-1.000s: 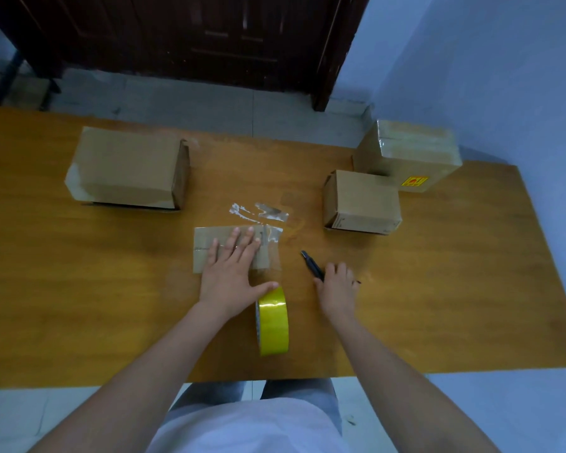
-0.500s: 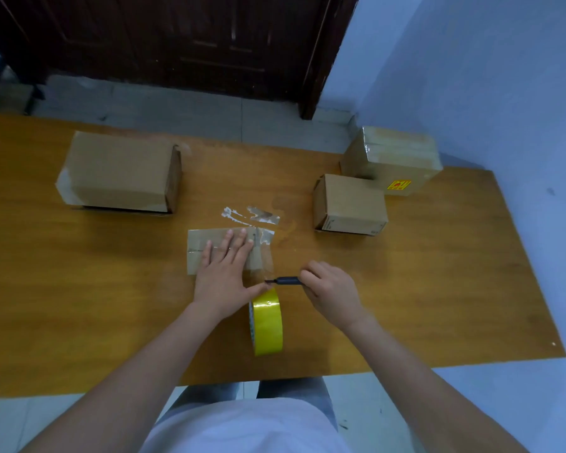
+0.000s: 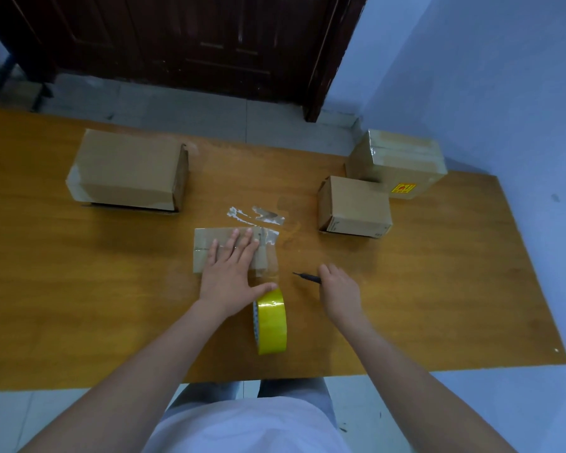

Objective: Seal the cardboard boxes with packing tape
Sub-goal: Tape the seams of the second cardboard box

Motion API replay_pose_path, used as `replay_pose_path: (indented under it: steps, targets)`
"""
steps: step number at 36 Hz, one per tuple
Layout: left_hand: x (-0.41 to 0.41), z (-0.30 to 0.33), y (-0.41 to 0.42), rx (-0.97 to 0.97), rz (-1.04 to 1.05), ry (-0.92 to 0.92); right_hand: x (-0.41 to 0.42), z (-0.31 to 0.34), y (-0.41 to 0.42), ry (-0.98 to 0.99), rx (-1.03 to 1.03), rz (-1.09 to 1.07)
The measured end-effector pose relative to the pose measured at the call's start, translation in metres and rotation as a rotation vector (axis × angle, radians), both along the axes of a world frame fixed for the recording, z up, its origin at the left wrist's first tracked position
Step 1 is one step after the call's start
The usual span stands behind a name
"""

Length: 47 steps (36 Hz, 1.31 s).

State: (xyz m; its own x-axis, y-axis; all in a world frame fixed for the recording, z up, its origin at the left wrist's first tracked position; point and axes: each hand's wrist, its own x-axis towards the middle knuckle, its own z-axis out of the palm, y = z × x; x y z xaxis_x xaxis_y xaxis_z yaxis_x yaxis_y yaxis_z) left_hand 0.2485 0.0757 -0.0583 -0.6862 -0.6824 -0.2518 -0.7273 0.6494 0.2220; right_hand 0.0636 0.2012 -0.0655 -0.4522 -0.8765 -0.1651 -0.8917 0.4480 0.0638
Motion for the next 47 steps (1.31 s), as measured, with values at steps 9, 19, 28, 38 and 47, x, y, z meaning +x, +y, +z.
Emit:
replay_pose_path:
  steps: [9, 19, 28, 38, 47]
  targets:
    - [-0.001, -0.003, -0.001, -0.014, -0.014, -0.011, 0.025, -0.014, -0.014, -0.536, -0.214, -0.336]
    - [0.0, -0.003, -0.001, -0.003, -0.022, -0.031, 0.054, 0.009, -0.024, -1.517, -0.087, -0.444]
    - [0.002, -0.005, -0.002, 0.011, -0.016, 0.046, 0.056, 0.0, -0.023, -1.589, -0.054, -0.542]
    - [-0.002, -0.009, 0.002, -0.035, 0.065, 0.105, 0.065, 0.009, -0.024, -1.509, -0.161, -0.648]
    - [-0.004, -0.011, 0.003, -0.072, 0.084, 0.133, 0.068, 0.014, -0.021, -1.497, -0.199, -0.627]
